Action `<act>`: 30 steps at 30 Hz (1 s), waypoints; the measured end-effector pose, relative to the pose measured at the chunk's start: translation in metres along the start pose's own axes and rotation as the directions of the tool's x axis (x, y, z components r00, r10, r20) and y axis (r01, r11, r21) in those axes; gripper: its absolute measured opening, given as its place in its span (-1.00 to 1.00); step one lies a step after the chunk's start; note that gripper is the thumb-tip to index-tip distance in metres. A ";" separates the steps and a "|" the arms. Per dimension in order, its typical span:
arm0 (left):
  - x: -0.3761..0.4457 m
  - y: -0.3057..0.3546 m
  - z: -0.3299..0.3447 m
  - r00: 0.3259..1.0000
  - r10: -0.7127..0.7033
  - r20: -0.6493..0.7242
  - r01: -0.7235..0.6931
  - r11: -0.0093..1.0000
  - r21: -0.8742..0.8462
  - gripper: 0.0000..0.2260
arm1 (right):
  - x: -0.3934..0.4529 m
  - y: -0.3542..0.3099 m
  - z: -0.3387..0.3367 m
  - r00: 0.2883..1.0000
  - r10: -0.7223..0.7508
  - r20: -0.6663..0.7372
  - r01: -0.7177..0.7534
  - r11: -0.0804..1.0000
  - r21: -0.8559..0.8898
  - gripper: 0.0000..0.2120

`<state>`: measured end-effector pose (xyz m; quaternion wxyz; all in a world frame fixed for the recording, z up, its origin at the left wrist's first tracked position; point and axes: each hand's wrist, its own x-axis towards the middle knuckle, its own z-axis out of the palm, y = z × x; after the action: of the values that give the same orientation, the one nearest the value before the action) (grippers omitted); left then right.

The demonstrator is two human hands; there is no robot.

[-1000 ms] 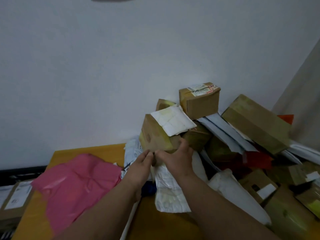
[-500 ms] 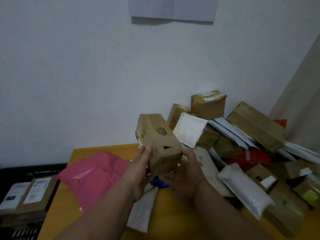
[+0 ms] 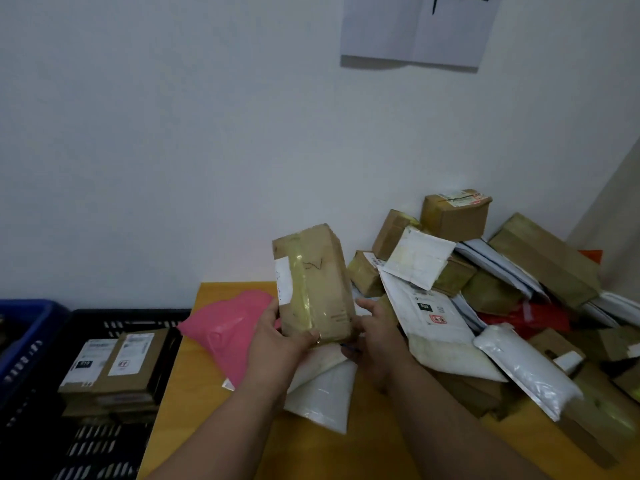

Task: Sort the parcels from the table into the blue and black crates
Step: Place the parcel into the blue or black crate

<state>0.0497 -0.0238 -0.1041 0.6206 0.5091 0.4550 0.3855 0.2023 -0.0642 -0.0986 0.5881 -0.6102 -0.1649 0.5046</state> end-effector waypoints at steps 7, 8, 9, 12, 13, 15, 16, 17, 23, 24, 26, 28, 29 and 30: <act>-0.008 0.002 -0.005 0.985 0.155 -0.074 -0.141 0.975 0.170 -0.41 | -0.011 0.018 0.012 0.971 0.138 0.195 -0.150 0.987 0.052 -0.48; -0.008 0.003 -0.005 0.987 0.144 -0.074 -0.133 0.983 0.127 -0.48 | -0.011 0.020 0.012 0.968 0.142 0.206 -0.163 0.982 0.091 -0.44; -0.008 0.004 -0.004 0.989 0.123 -0.082 -0.118 0.991 0.061 -0.56 | -0.010 0.022 0.010 0.963 0.150 0.225 -0.187 0.970 0.156 -0.44; -0.009 0.004 0.000 0.994 -0.025 -0.103 0.007 0.984 -0.176 -0.62 | -0.010 0.024 0.001 0.929 0.168 0.330 -0.277 0.905 0.322 -0.55; -0.011 0.003 0.003 0.994 -0.087 -0.063 0.069 0.967 -0.245 -0.55 | -0.011 0.023 -0.003 0.917 0.179 0.357 -0.307 0.889 0.341 -0.57; -0.017 0.001 0.011 0.983 -0.174 0.054 0.182 0.928 -0.325 -0.45 | -0.013 0.021 -0.011 0.886 0.204 0.416 -0.367 0.856 0.363 -0.58; -0.020 -0.001 0.016 0.978 -0.189 0.089 0.208 0.922 -0.327 -0.44 | -0.013 0.022 -0.016 0.884 0.214 0.416 -0.373 0.860 0.349 -0.59; -0.023 -0.002 0.020 0.976 -0.197 0.095 0.217 0.923 -0.317 -0.46 | -0.012 0.022 -0.020 0.895 0.210 0.394 -0.343 0.888 0.306 -0.62; -0.036 -0.011 0.043 1.000 -0.025 0.011 0.025 0.996 -0.080 -0.48 | 0.003 0.024 -0.041 0.984 0.048 0.172 -0.041 0.998 -0.049 -0.72; -0.037 -0.012 0.046 1.000 0.024 0.011 -0.024 1.000 -0.006 -0.44 | 0.002 0.024 -0.042 0.962 0.083 0.260 -0.086 0.996 0.000 -0.69; -0.037 -0.013 0.052 0.996 0.086 0.008 -0.086 0.982 0.167 -0.35 | -0.005 0.024 -0.045 0.901 0.153 0.406 -0.203 0.976 0.081 -0.58; -0.038 -0.012 0.055 0.996 0.083 -0.024 -0.076 0.976 0.205 -0.35 | -0.005 0.029 -0.050 0.852 0.191 0.488 -0.262 0.962 0.080 -0.50; -0.037 -0.013 0.055 0.996 0.075 -0.042 -0.067 0.984 0.163 -0.40 | -0.003 0.031 -0.053 0.842 0.199 0.501 -0.277 0.957 0.085 -0.47; -0.038 -0.013 0.055 0.996 0.063 -0.064 -0.056 0.992 0.110 -0.47 | -0.002 0.032 -0.055 0.841 0.204 0.501 -0.291 0.951 0.100 -0.43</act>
<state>0.0918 -0.0773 -0.1064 0.5647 0.5422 0.4805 0.3954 0.2338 -0.1043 -0.1377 0.5080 -0.4270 -0.1823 0.7255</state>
